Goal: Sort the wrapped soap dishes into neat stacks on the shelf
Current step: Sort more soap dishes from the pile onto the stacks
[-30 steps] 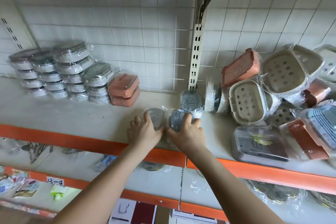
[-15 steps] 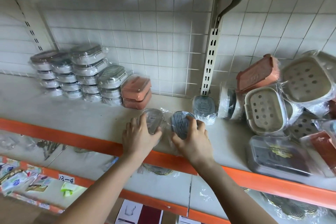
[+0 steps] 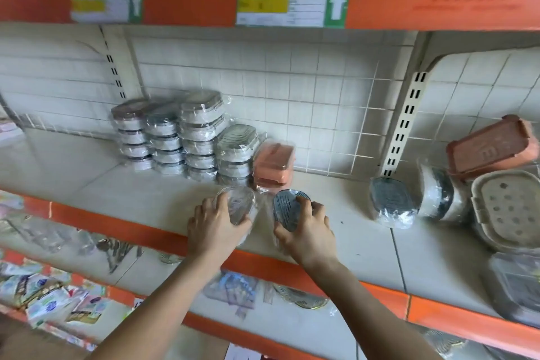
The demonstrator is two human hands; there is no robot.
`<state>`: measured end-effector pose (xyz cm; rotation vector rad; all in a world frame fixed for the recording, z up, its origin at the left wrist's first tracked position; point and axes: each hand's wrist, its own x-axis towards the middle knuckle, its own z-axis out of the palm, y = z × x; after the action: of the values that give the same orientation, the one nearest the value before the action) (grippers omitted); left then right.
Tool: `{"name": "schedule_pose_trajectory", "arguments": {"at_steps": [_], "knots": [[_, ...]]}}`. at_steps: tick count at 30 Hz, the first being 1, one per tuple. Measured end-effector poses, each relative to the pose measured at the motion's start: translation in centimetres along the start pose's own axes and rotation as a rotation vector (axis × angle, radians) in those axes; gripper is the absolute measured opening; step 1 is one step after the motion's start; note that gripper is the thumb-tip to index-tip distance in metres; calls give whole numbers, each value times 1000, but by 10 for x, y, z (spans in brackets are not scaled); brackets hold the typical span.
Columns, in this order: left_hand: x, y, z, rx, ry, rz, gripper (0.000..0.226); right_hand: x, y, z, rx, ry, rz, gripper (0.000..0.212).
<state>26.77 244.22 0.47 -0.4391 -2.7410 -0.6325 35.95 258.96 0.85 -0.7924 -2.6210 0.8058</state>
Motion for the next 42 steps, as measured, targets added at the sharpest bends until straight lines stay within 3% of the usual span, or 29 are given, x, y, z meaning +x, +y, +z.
{"name": "schedule_pose_trajectory", "arguments": {"at_steps": [20, 29, 36, 42], "knots": [[81, -130, -25, -13, -46, 5, 67, 28, -122, 98, -143, 58, 57, 64], [88, -140, -4, -26, -54, 9, 61, 38, -123, 125, -348, 140, 10, 61], [87, -148, 5, 41, -7, 84, 60, 40, -119, 128, -351, 189, -45, 59], [91, -153, 3, 72, -64, 142, 75, 42, -116, 130, -365, 194, -50, 60]]}}
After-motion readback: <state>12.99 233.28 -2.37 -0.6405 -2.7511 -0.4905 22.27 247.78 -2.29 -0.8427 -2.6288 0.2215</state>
